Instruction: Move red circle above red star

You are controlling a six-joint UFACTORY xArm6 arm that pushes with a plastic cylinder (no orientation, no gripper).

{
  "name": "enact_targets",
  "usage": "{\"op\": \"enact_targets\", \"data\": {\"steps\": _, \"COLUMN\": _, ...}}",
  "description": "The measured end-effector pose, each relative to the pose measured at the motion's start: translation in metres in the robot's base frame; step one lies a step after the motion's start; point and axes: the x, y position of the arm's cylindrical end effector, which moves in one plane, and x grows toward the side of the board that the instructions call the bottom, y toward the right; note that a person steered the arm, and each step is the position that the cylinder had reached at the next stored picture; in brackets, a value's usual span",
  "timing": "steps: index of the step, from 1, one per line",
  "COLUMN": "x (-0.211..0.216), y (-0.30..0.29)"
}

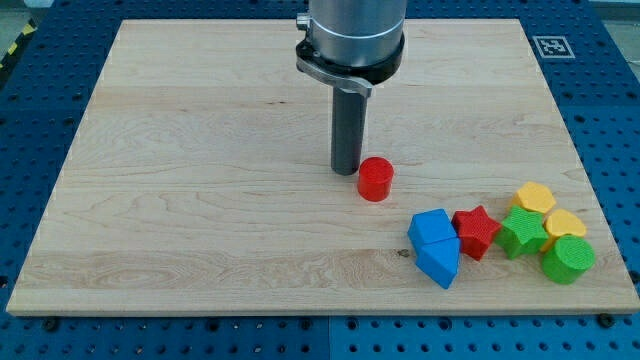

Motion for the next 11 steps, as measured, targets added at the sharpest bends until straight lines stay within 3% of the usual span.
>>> {"op": "enact_targets", "data": {"steps": 3, "x": 0.011, "y": 0.054}}
{"op": "enact_targets", "data": {"steps": 7, "x": 0.033, "y": 0.013}}
{"op": "enact_targets", "data": {"steps": 10, "x": 0.036, "y": 0.106}}
{"op": "enact_targets", "data": {"steps": 11, "x": 0.034, "y": 0.102}}
